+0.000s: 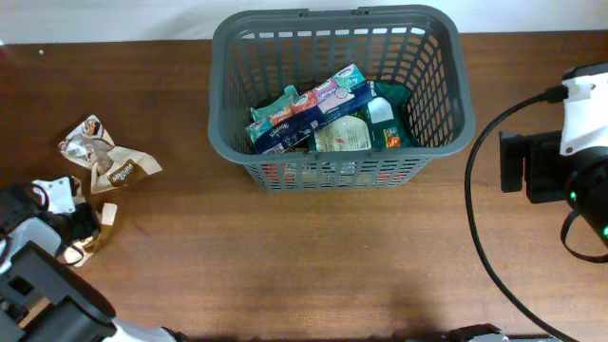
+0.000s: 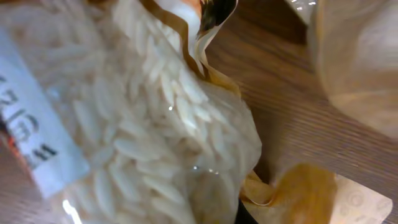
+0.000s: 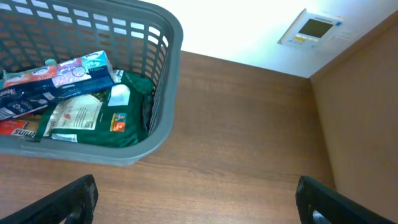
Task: Pack container
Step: 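Lift the bread bag with the left gripper over the basket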
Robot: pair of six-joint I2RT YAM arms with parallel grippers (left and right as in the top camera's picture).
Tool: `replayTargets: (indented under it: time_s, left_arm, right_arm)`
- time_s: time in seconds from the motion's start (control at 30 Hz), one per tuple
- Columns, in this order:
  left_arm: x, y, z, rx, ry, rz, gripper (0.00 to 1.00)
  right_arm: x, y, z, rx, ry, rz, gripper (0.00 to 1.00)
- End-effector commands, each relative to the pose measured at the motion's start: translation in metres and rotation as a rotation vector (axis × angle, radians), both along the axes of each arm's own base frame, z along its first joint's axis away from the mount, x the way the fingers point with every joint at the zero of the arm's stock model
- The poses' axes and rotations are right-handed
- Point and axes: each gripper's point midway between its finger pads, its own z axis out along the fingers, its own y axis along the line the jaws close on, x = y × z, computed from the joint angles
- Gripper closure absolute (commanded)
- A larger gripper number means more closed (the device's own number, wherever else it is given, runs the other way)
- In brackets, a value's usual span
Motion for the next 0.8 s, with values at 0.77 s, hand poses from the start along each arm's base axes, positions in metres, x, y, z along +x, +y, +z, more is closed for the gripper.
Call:
replayTargets:
  time_s: [0.77]
  left_arm:
    - [0.126,-0.383,0.433,0.192,-1.093,-1.441,0.98]
  right_arm:
    - [-0.007,0.006,-0.001,0.039,0.004,0.025,0.01]
